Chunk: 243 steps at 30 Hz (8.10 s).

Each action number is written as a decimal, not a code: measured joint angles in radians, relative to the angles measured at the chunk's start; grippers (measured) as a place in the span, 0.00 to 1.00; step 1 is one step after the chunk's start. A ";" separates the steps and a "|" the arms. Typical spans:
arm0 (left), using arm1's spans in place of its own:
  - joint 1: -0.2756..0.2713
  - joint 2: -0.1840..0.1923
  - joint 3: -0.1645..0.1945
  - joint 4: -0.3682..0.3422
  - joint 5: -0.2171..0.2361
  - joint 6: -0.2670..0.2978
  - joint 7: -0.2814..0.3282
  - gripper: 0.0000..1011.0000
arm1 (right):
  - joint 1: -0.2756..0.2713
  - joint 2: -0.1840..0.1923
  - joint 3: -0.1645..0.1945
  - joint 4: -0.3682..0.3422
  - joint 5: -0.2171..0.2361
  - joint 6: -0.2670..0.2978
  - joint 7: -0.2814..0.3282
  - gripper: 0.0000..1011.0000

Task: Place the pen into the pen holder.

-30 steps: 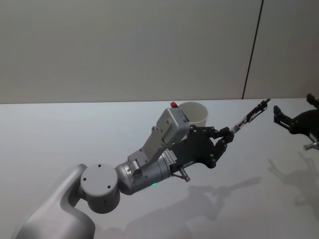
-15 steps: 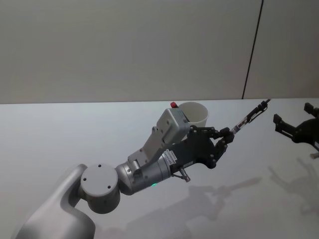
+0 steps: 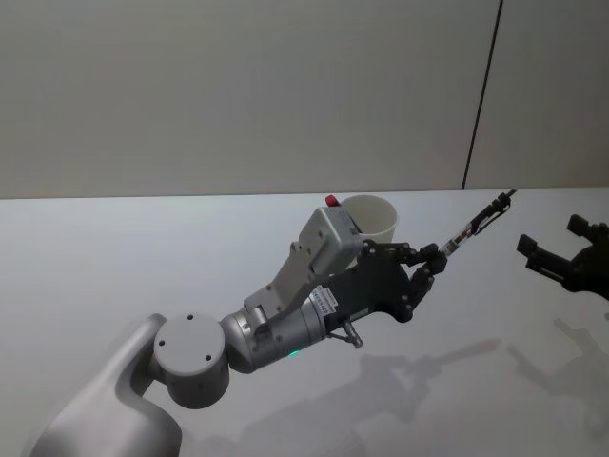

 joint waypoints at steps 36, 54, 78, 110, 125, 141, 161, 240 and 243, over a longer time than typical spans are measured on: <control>0.000 0.000 0.000 0.000 0.000 0.000 0.000 0.13 | 0.005 0.053 0.009 0.070 0.280 0.102 0.242 0.99; 0.000 0.000 0.000 0.000 0.000 0.000 0.000 0.13 | 0.006 0.039 -0.027 0.060 0.367 0.127 0.248 0.99; 0.000 0.000 0.000 0.000 0.000 0.000 0.000 0.13 | 0.036 0.008 -0.081 0.048 0.427 0.162 0.131 0.99; 0.000 0.000 0.000 0.000 0.000 0.000 0.000 0.13 | 0.072 0.000 -0.122 0.099 0.520 0.199 0.119 0.99; 0.000 0.000 0.000 0.000 0.000 0.000 0.000 0.13 | 0.079 0.009 -0.131 0.119 0.570 0.176 0.171 0.99; 0.000 0.000 0.000 0.000 0.000 0.000 0.000 0.13 | 0.092 0.022 -0.130 0.140 0.617 0.144 0.184 0.92; 0.000 0.000 0.000 0.000 0.000 0.000 0.000 0.13 | 0.094 0.037 -0.142 0.146 0.634 0.123 0.202 0.33; 0.000 0.000 0.000 0.000 0.000 0.000 0.000 0.99 | 0.309 0.052 -0.218 0.294 0.412 -0.057 0.175 0.12; 0.000 0.000 0.000 0.000 0.000 0.000 0.000 0.99 | 0.339 0.042 -0.228 0.320 0.391 -0.065 0.179 0.12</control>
